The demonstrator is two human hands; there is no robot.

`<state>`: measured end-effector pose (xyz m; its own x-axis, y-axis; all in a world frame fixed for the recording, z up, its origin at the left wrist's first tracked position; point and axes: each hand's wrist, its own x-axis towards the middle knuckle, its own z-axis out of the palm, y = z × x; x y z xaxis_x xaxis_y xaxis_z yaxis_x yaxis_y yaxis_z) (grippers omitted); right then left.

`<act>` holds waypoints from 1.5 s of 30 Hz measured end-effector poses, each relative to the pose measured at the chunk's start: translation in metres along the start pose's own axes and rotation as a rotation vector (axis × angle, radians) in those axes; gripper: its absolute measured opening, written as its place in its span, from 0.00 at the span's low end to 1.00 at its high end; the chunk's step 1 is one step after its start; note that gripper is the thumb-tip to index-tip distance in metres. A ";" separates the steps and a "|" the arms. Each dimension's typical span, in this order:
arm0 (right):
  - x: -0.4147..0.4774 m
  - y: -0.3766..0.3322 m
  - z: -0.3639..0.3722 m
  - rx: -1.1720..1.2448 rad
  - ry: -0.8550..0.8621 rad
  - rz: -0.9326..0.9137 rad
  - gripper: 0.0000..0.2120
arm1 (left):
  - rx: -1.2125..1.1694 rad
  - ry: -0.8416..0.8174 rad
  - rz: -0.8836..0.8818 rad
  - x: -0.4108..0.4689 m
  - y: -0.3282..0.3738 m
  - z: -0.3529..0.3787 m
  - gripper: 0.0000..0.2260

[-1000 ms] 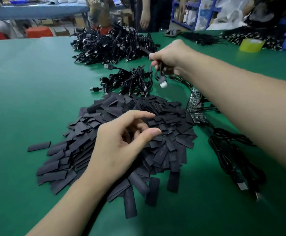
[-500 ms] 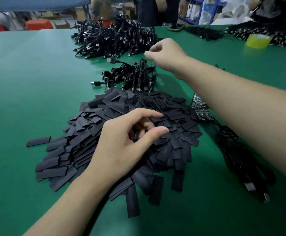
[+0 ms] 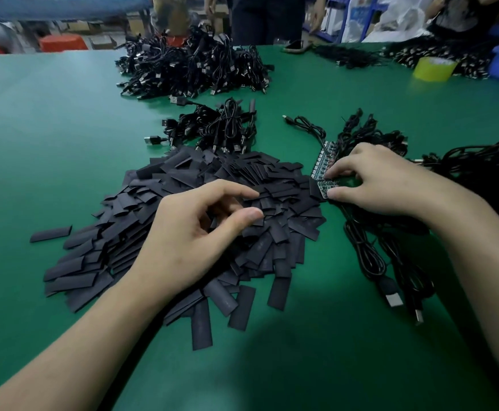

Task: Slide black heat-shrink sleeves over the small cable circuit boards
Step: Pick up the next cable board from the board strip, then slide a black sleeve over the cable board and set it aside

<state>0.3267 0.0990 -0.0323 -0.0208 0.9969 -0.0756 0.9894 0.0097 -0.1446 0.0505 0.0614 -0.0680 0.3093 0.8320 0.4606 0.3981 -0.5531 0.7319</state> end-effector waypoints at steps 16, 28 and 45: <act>-0.020 -0.025 0.001 1.136 -0.041 -0.245 0.16 | 0.097 0.037 0.055 0.001 -0.001 0.001 0.10; -0.025 -0.063 0.031 1.316 -0.127 -0.276 0.09 | -0.048 -0.040 -0.039 0.004 -0.009 0.004 0.07; -0.028 -0.063 0.028 1.207 -0.134 -0.373 0.05 | -0.298 -0.185 -0.093 0.005 -0.008 -0.001 0.04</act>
<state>0.2606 0.0687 -0.0482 -0.3531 0.9326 0.0752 0.1625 0.1402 -0.9767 0.0482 0.0703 -0.0708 0.4454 0.8414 0.3059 0.1716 -0.4156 0.8932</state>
